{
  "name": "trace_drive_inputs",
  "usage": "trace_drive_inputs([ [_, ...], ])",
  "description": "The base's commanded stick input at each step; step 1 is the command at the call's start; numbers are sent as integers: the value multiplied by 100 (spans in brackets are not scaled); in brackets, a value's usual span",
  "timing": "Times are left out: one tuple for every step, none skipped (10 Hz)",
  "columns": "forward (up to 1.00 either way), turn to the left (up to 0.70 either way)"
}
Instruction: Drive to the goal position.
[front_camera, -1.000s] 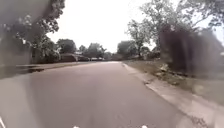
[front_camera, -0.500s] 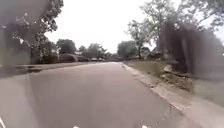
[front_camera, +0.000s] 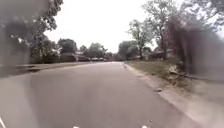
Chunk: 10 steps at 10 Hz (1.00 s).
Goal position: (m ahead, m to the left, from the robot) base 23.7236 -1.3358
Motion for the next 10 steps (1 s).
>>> trace_drive_inputs([
  [69, 3],
  [69, -18],
  [69, -35],
  [69, -34],
  [69, -13],
  [69, 3],
  [69, 3],
  [69, 3],
  [69, 3],
  [69, 3],
])
